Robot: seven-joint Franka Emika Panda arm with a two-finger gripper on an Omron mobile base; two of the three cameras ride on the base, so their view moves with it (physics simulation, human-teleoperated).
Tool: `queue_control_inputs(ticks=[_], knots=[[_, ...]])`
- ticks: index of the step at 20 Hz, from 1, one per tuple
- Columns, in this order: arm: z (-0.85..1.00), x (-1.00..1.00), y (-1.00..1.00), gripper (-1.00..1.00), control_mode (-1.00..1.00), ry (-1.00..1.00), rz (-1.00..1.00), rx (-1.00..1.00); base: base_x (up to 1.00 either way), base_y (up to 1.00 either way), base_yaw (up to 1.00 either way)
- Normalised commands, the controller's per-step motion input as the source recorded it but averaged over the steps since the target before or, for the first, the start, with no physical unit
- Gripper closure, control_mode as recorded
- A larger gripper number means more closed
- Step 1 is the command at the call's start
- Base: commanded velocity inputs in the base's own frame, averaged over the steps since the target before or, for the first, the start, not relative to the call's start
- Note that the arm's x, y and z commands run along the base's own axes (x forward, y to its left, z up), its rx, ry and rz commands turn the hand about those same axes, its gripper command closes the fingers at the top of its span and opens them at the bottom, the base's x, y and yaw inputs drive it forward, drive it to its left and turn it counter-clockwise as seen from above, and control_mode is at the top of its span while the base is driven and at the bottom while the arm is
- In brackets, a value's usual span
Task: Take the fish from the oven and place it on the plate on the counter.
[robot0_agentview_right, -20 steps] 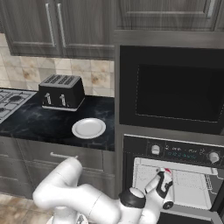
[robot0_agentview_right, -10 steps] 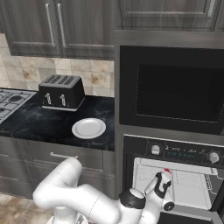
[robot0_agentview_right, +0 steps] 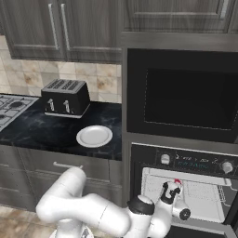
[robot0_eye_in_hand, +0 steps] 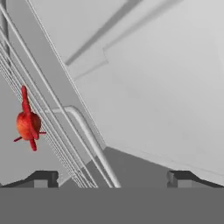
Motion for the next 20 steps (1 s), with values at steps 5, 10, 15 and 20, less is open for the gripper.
queue_control_inputs(ticks=[5,10,15,20], knots=[[-1.0,0.11,0.2,-1.0,-1.0,0.0,0.0,0.01,0.0,0.0,0.0],[-1.0,0.04,0.26,-1.0,-1.0,0.02,0.02,0.0,0.0,0.0,0.0],[-1.0,-0.1,0.38,-1.0,-1.0,0.02,0.08,0.0,0.0,0.0,0.0],[-1.0,-0.38,0.44,1.0,-1.0,0.01,0.13,0.04,0.0,0.0,0.0]])
